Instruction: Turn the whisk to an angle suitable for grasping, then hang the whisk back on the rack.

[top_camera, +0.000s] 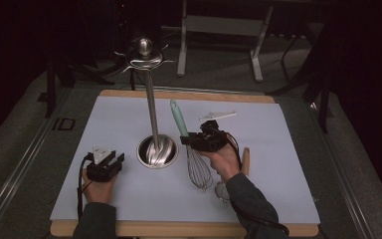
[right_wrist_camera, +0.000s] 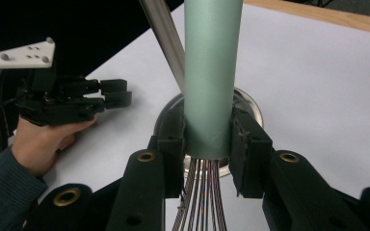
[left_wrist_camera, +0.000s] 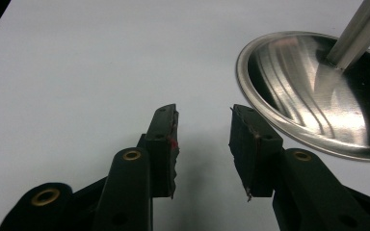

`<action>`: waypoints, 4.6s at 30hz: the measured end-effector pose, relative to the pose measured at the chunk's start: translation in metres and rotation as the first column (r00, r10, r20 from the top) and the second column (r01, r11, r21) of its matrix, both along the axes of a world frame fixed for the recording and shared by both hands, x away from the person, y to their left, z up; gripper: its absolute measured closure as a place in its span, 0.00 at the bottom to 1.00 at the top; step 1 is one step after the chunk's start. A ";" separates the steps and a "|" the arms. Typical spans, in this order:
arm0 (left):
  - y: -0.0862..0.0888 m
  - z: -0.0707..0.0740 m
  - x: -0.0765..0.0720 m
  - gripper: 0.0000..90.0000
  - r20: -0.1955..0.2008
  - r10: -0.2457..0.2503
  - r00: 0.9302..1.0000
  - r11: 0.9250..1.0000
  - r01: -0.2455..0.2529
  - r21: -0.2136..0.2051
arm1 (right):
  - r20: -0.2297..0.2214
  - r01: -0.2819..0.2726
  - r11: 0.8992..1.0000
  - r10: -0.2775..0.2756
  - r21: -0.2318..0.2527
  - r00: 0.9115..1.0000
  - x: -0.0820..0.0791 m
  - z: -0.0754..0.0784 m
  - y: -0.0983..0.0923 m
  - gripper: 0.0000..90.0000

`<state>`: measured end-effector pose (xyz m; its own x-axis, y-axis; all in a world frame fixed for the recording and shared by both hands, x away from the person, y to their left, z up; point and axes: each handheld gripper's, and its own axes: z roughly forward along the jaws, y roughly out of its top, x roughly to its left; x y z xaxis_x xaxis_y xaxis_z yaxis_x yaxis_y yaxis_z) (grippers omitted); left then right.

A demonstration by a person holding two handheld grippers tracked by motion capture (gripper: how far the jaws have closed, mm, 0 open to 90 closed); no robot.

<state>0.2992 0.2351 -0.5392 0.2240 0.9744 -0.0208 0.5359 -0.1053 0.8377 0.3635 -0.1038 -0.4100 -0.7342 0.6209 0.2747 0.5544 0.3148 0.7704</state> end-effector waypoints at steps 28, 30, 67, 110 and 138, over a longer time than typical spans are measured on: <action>0.000 0.000 0.000 0.70 0.004 0.003 1.000 1.000 -0.003 -0.007 | 0.078 -0.008 0.998 0.004 0.061 0.997 -0.010 0.016 -0.006 0.77; 0.000 0.000 0.000 0.70 0.002 0.003 1.000 1.000 -0.003 -0.005 | 0.086 -0.009 0.997 0.003 0.071 0.996 -0.011 0.017 -0.007 0.77; 0.000 0.000 0.000 0.70 0.004 0.003 1.000 1.000 -0.003 -0.003 | 0.373 -0.133 0.990 0.104 0.053 0.922 -0.036 0.070 -0.001 0.77; 0.000 0.000 0.000 0.69 0.003 0.001 1.000 1.000 -0.001 -0.002 | 0.477 -0.202 0.979 0.160 0.036 0.864 -0.047 0.107 0.019 0.77; 0.000 0.000 0.000 0.69 0.002 0.000 1.000 1.000 0.000 0.001 | 0.444 -0.156 0.988 0.146 -0.013 0.884 -0.028 0.102 0.029 0.72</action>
